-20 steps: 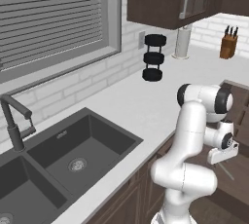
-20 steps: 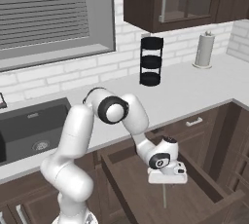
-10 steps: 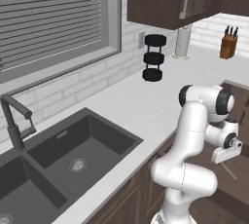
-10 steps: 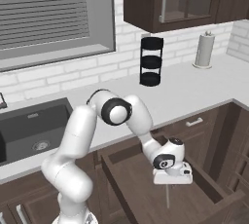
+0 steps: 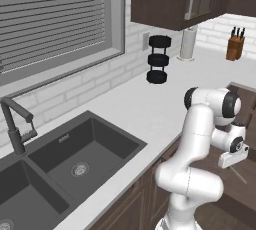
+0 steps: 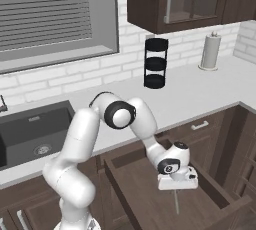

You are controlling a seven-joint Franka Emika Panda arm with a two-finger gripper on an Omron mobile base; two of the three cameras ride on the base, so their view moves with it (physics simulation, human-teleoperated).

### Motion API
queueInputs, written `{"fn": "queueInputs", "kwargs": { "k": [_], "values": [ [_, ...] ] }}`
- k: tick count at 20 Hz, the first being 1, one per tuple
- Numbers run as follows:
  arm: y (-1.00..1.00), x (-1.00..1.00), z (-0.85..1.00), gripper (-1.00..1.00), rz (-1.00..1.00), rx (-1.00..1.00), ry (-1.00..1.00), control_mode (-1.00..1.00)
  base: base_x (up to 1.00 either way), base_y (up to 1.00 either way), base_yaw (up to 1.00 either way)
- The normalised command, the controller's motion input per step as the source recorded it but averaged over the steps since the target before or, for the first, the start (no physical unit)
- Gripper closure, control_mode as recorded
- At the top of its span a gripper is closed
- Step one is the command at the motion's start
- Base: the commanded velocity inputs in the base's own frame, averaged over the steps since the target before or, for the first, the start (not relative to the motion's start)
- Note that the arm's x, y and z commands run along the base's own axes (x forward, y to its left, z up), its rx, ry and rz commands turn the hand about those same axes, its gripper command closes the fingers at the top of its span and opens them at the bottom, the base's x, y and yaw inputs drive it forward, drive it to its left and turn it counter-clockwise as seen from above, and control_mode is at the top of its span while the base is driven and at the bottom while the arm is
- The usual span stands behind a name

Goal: Take a straw from the drawer in front and place it inside the glass cup on the dining counter.

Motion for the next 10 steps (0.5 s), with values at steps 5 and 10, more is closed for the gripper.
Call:
{"fn": "queueInputs", "kwargs": {
  "k": [5, 10],
  "values": [
    [0.18, -0.16, -0.05, 1.00, 0.05, 0.00, -0.01, -1.00, 0.00, 0.00, 0.00],
    [0.03, -0.30, 0.40, 1.00, 0.02, 0.00, -0.02, -1.00, 0.00, 0.00, 0.00]
  ]
}}
